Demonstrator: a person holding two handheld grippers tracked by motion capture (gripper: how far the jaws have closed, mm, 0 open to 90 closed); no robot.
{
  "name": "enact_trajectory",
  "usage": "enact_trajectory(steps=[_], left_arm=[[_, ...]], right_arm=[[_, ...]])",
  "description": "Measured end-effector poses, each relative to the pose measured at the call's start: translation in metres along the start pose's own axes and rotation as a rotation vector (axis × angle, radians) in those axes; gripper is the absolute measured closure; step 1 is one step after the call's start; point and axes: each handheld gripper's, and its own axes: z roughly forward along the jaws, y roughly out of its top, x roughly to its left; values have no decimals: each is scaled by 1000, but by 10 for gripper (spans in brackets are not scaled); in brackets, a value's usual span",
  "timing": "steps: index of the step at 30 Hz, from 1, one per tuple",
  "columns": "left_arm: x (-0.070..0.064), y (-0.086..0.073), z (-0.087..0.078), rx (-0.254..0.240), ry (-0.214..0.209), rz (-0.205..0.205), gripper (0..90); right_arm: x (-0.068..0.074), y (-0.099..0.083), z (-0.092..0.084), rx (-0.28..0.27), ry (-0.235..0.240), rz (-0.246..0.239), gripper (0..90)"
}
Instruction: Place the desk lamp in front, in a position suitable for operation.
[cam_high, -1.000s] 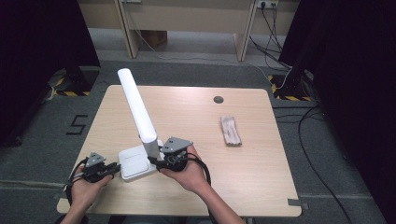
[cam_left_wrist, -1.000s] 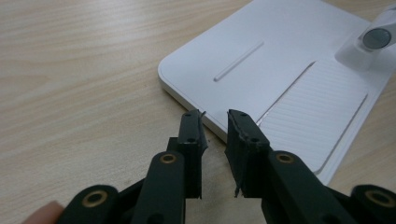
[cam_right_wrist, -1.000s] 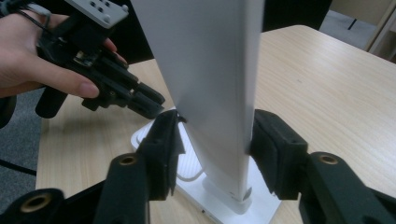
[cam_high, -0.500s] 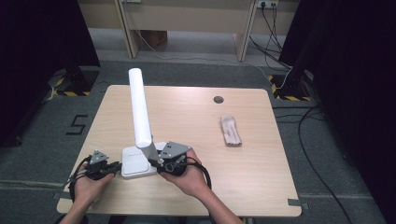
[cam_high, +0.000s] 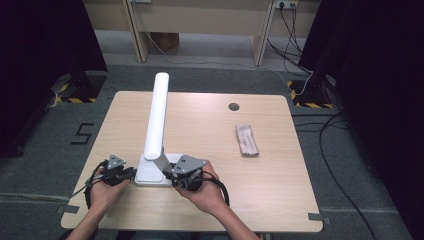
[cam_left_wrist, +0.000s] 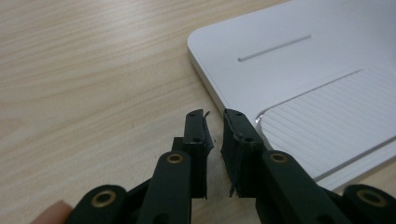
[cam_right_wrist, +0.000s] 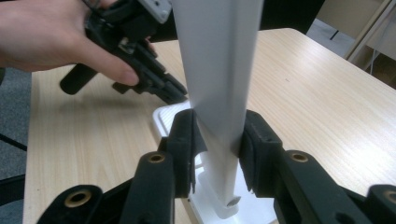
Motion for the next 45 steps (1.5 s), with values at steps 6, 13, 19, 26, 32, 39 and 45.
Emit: enact_trajectory(steps=[6, 13, 19, 26, 32, 39, 45], left_arm=[[-4, 5, 7, 0, -6, 6, 786], [-9, 13, 15, 4, 6, 27, 773], [-11, 18, 22, -5, 8, 41, 753], [-17, 30, 35, -13, 14, 74, 726], [-19, 43, 49, -28, 29, 110, 699], [-8, 48, 47, -80, -7, 74, 577], [-2, 40, -3, -133, -28, 50, 538]], right_arm=[[-6, -3, -4, -2, -12, 6, 687], [-12, -6, -7, 9, -41, 6, 688], [-14, -7, -9, 18, -63, 7, 694], [-18, -9, -13, 29, -110, -6, 704], [-14, -8, -13, 34, -122, 0, 734], [-7, -7, -10, 7, -45, 33, 643], [-20, -12, -39, -45, -13, 96, 546]])
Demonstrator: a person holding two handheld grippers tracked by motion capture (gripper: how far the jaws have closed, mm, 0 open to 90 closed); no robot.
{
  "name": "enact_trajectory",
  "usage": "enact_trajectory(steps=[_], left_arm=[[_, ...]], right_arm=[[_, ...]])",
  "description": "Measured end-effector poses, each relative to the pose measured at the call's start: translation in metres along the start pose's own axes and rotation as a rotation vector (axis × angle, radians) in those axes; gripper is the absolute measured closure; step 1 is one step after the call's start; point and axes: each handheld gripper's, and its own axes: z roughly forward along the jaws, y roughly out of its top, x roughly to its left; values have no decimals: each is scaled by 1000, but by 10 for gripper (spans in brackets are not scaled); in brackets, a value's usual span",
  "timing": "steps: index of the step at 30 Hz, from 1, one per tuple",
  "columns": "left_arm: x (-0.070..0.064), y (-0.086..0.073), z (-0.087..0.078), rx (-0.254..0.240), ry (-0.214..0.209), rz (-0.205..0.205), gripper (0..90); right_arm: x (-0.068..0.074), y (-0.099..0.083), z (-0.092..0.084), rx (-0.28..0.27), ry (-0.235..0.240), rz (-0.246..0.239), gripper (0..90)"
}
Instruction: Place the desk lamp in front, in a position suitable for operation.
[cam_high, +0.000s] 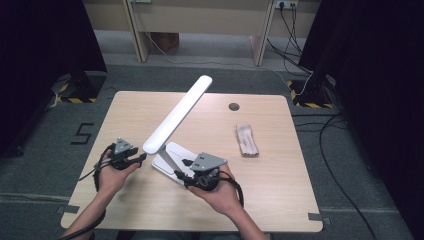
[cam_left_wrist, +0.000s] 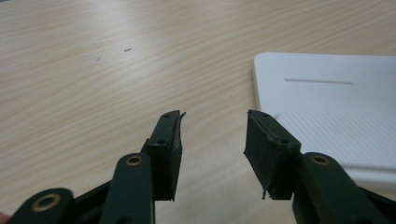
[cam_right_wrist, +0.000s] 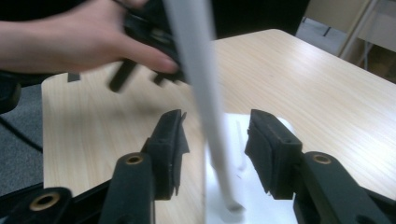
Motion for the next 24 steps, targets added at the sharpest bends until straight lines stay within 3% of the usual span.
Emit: enact_trajectory(steps=[3, 5, 8, 9, 10, 13, 16, 18, 24], left_arm=[[-21, -7, -29, -14, -65, 20, 517], [-36, -8, -40, -19, -120, 25, 487], [-65, -5, -54, -45, -192, 58, 450], [-65, -5, -54, -45, -192, 58, 442], [-81, -2, -59, -58, -231, 75, 429], [-99, 1, -63, -64, -266, 93, 402], [-112, 9, -61, -75, -261, 109, 380], [-118, 14, -57, -82, -244, 105, 377], [-127, 27, -46, -109, -211, 74, 410]], right_arm=[[-21, -11, -15, 2, -49, 55, 559], [-40, -23, -18, 42, -123, 111, 610], [-68, -44, -8, 136, -227, 197, 672], [-73, -49, -3, 163, -243, 220, 678], [-78, -54, 3, 186, -250, 234, 682], [-83, -58, 14, 223, -270, 238, 681], [-87, -58, 31, 264, -252, 230, 683], [-88, -58, 41, 293, -265, 216, 697], [-91, -57, 55, 331, -280, 193, 831]])
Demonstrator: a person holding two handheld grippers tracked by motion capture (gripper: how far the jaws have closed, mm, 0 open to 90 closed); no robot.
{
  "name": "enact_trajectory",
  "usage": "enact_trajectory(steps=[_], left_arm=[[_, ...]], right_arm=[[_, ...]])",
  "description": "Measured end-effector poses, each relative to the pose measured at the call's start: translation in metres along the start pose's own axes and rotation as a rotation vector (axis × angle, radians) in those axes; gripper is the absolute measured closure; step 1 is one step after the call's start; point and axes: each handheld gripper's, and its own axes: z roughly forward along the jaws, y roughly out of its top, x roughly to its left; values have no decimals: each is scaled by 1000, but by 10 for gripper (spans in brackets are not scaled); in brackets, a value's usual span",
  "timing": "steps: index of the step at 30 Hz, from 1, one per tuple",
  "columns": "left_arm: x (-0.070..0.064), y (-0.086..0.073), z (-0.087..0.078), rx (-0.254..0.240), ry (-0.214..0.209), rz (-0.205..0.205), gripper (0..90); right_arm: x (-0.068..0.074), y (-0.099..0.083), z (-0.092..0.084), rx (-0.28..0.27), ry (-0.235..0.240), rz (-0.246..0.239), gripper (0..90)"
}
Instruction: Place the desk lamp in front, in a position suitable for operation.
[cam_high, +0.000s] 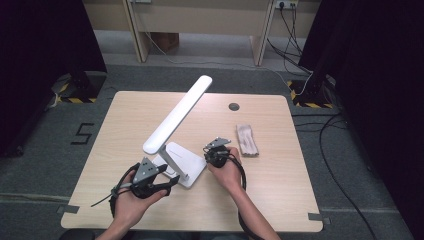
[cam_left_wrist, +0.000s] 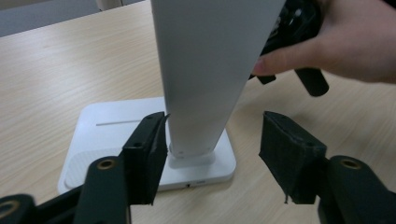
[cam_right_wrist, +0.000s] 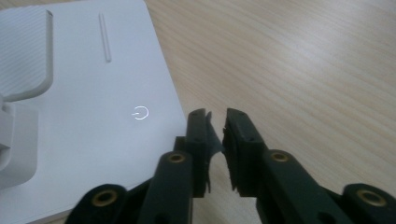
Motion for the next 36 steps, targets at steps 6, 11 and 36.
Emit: enact_trajectory(steps=[6, 11, 36], left_arm=[[3, 6, 2, -18, 23, -5, 497], [5, 6, 1, -20, 19, -11, 514], [52, 6, -3, -95, 144, -122, 624]], right_arm=[[2, -2, 6, 19, 42, -5, 900], [3, -2, 4, 29, 54, -16, 900], [38, -2, 3, 30, 148, 4, 900]])
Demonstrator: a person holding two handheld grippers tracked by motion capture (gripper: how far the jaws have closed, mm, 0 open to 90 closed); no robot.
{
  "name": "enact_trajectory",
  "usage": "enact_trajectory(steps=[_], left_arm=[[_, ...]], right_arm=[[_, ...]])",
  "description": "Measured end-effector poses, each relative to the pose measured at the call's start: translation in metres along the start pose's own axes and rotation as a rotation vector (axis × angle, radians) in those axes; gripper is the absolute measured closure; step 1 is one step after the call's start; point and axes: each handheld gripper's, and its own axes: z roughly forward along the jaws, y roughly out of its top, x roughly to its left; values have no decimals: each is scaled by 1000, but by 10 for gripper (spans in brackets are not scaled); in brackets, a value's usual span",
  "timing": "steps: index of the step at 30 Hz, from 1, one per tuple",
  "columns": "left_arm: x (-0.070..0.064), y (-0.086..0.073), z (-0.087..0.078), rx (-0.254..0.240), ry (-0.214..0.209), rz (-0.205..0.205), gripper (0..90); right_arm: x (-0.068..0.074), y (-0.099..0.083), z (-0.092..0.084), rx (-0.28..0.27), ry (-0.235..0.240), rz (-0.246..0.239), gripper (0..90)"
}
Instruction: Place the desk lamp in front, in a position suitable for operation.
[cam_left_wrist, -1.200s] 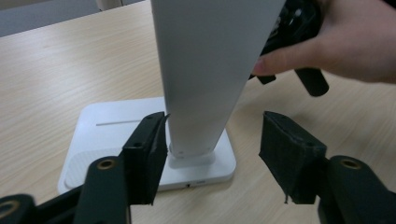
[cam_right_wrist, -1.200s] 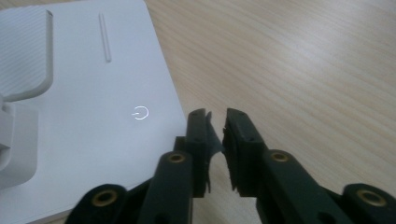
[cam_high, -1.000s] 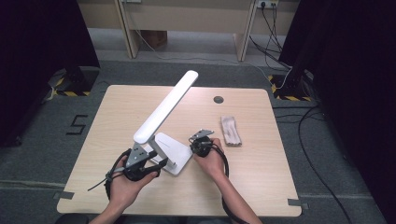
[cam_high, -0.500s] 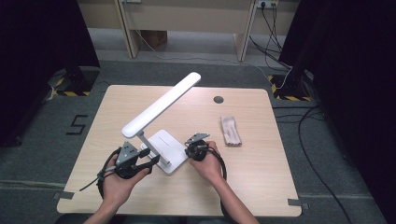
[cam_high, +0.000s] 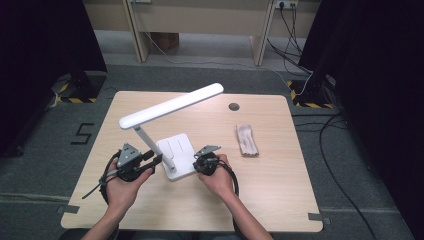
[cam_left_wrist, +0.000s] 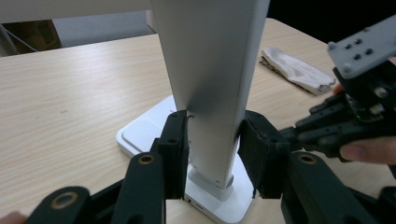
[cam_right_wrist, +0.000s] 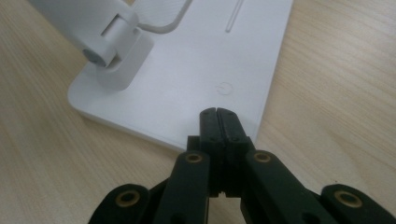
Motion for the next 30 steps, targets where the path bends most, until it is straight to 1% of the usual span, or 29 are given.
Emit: enact_trajectory(steps=[3, 5, 6, 8, 9, 10, 12, 13, 14, 17, 20, 21, 23, 24, 25, 27, 30], left_arm=[[5, 2, 6, -10, 15, -11, 622], [8, 3, 9, -15, 26, -17, 617], [10, 3, 11, -21, 31, -14, 605], [12, 4, 14, -26, 43, -20, 573], [13, 4, 15, -29, 42, -21, 564], [13, 4, 16, -30, 42, -19, 568], [13, 4, 18, -37, 50, 0, 603], [13, 4, 19, -40, 53, 4, 607], [14, 4, 20, -42, 57, 6, 611], [14, 5, 21, -42, 61, 12, 618], [13, 6, 22, -38, 66, 18, 622], [13, 6, 22, -39, 64, 20, 624], [12, 7, 22, -37, 66, 23, 632], [11, 7, 22, -34, 64, 23, 634], [10, 7, 22, -34, 62, 26, 634], [8, 7, 23, -32, 54, 29, 634], [2, 7, 23, -25, 39, 36, 634]], right_arm=[[2, 1, 1, -3, 17, 0, 900], [3, 3, 2, 8, 28, 5, 853], [1, 4, 2, 12, 16, 6, 818], [-4, 4, 3, -26, -19, 52, 730], [-8, 3, 4, -44, -28, 87, 695], [-12, 3, 5, -53, -36, 125, 678], [-16, 0, 7, -52, -33, 156, 661], [-18, -1, 8, -58, -19, 171, 660], [-18, -1, 8, -53, -8, 177, 660], [-18, 0, 7, -33, 20, 159, 660], [-16, 0, 8, -22, 60, 173, 659], [-15, 0, 8, -20, 76, 167, 658], [-13, 0, 7, -13, 74, 161, 653], [-14, -1, 6, -11, 75, 148, 653], [-14, -2, 6, -13, 79, 149, 652], [-14, -4, 3, -3, 83, 154, 653], [-15, -8, -3, 7, 82, 136, 653]])
